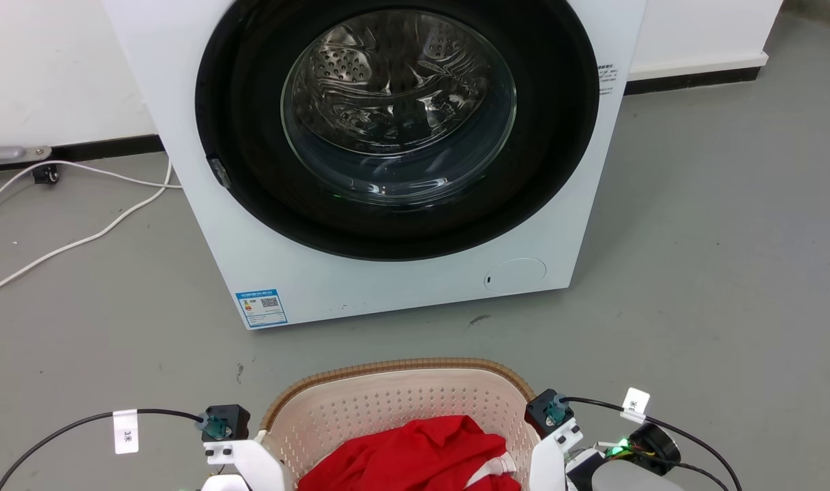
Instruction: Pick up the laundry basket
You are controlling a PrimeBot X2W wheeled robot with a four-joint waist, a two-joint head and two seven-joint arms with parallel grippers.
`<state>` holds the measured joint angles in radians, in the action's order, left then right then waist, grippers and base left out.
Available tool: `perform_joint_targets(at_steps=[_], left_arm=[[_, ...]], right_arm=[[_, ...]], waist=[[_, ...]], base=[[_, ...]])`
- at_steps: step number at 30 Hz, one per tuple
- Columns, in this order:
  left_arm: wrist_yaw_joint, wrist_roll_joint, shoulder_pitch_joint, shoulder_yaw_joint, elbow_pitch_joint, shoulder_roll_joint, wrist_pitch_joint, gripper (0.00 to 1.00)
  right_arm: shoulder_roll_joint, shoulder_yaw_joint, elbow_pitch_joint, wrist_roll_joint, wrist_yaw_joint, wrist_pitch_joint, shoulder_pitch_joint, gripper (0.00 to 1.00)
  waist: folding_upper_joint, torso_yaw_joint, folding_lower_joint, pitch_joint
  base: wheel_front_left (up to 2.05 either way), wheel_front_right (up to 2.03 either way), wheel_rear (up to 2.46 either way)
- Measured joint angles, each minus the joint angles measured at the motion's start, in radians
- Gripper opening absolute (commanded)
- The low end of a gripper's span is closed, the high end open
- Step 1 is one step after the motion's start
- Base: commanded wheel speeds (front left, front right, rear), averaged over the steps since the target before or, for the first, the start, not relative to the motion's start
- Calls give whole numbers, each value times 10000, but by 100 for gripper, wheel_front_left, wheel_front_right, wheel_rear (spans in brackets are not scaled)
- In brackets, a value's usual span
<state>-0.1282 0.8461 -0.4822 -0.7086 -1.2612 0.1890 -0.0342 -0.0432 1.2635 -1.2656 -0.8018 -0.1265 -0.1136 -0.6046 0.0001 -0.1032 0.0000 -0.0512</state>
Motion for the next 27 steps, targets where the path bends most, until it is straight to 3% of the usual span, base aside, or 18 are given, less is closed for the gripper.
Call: perform_joint_targets(at_steps=[27], left_arm=[[0, 474, -87, -428, -134, -6, -128, 0]], right_arm=[[2, 84, -35, -75, 0, 69, -19, 0]], waist=[[0, 43, 0, 49]], base=[[0, 0, 0]])
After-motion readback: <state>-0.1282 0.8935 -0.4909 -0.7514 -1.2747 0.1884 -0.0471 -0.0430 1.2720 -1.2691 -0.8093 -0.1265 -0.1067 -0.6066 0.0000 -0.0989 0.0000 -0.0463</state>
